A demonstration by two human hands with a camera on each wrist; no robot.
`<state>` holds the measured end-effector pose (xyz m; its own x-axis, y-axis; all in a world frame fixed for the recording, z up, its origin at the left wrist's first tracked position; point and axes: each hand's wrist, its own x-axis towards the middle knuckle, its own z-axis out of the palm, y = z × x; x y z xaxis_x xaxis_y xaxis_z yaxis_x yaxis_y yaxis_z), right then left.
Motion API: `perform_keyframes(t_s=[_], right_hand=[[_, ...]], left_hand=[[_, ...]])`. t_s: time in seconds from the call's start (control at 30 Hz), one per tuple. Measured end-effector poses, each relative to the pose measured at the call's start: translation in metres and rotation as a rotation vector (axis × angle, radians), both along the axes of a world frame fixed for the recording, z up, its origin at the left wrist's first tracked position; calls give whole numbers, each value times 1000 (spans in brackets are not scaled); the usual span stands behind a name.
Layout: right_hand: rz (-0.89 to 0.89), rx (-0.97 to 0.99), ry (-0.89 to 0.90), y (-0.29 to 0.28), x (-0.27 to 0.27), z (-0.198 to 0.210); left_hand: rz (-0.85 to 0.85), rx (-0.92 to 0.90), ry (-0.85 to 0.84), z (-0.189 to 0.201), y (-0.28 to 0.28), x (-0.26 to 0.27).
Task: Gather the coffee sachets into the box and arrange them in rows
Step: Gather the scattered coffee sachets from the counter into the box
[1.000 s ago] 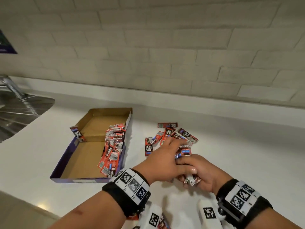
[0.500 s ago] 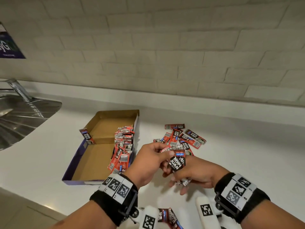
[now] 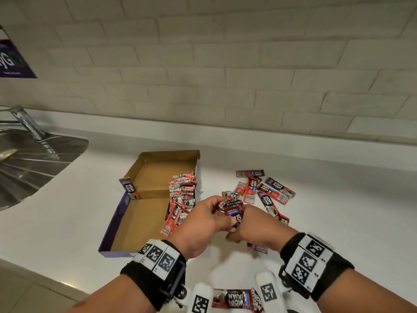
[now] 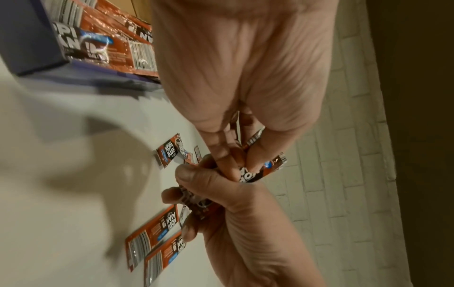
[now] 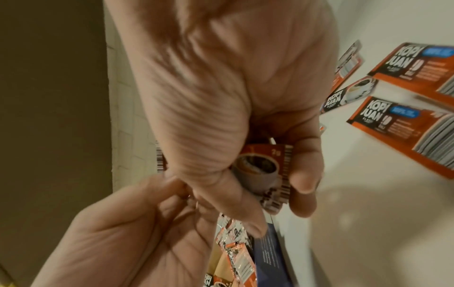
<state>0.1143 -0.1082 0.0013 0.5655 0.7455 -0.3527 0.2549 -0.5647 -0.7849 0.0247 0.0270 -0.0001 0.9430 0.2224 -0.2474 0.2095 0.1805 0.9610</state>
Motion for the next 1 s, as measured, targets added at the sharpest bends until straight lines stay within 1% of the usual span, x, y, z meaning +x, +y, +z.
perform_keyframes(t_s=[0.07,0.13,0.2,0.27,0.3,0.37,0.43,0.47,0.5,0.57,0.6,0.7,0.77,0.87,0.93,1.0], right_hand=[[5,18,-43,7,-4,0],[32,21,-52,14,-7,0],[75,24,40,20,-10,0],[88,8,126,21,-10,-1],[80,-4,134,19,-8,-3],[36,-3,135,9,-1,-5],[-54,4,139,-7,10,-9],[-98,2,145,-15,16,-11],[-133,-6,147,-24,22,-13],[-184,-46,110,-40,31,-15],[-199,-77,69,-48,37,-15],[-243,-167,-74,-67,53,-19],[-271,-222,-157,-76,64,-23],[-304,-261,-175,-84,73,-27],[-315,-259,-163,-86,73,-29],[-315,-262,-150,-88,70,-29]], left_hand=[[31,26,6,0,6,-1],[40,108,14,0,15,-2],[19,229,25,2,24,-4],[8,292,31,5,35,-8],[26,302,31,7,43,-9],[120,310,46,15,62,-15],[220,346,95,20,88,-24],[241,393,131,19,101,-29],[236,460,174,15,112,-34],[167,600,284,7,123,-41],[131,638,330,2,124,-43],[78,704,389,-10,115,-44],[68,692,411,-15,111,-41],[88,549,411,-19,105,-37],[86,566,420,-21,102,-37],[91,648,427,-22,99,-38]])
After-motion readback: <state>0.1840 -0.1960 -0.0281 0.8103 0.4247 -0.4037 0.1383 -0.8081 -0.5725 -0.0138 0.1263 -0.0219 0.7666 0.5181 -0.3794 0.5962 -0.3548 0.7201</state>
